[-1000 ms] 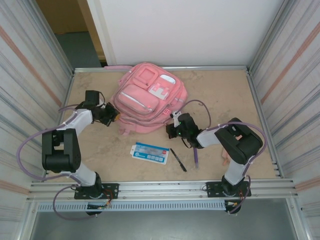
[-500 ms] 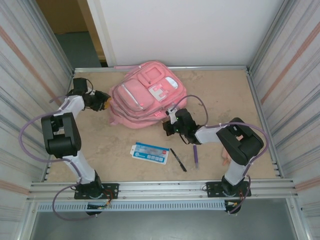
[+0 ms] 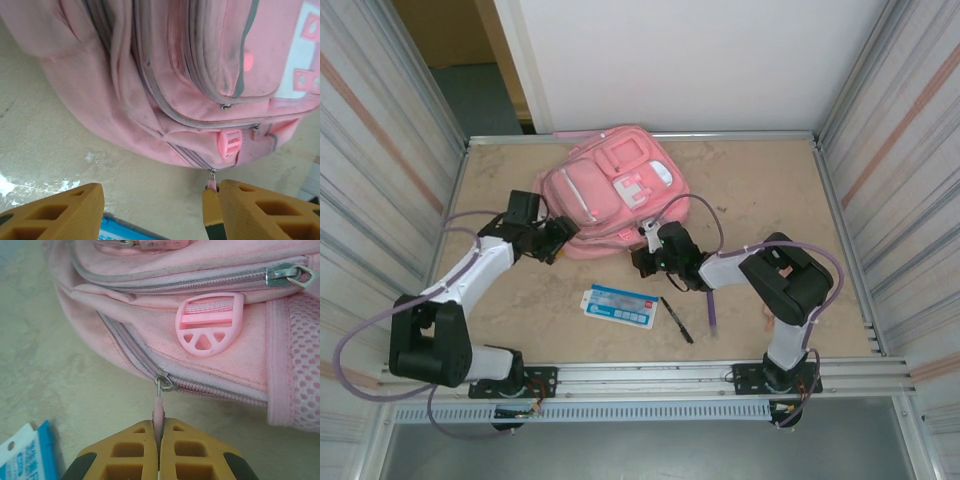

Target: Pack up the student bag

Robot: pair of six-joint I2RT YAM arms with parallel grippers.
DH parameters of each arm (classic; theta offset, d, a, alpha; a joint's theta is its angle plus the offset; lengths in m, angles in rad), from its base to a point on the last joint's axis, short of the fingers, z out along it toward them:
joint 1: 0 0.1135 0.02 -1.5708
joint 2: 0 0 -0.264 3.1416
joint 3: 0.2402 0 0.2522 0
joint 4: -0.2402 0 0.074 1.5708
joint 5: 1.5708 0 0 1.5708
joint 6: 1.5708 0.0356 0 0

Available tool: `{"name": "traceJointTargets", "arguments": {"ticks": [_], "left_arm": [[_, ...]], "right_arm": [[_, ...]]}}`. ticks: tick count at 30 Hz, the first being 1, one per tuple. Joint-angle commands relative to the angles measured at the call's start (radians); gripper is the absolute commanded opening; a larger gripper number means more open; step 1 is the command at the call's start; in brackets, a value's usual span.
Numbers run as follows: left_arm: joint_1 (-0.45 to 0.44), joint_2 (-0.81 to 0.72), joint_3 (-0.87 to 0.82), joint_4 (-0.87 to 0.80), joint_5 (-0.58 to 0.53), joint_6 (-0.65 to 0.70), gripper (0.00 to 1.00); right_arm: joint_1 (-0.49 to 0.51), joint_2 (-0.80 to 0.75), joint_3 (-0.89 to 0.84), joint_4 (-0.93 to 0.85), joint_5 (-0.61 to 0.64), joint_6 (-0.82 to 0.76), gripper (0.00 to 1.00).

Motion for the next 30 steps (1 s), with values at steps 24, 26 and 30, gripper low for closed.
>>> {"name": "traceJointTargets", "arguments": {"ticks": [24,26,30], "left_arm": [[0.086,0.022,-0.023,0.099,-0.095,0.034,0.0],[0.113,0.001,-0.044,0.113,-0.05,0.022,0.0],[0.122,-0.004,-0.018,0.081,0.021,0.068,0.0]], "right_arm": [[0.016,-0.08,-0.092,-0.086,0.177,-0.201,0.0],[-0.019,-0.098,-0.114,-0.087,0.198,-0.178,0.0],[-0.046,-0.104,-0.13,-0.064,0.2,-0.176,0.0]]}}
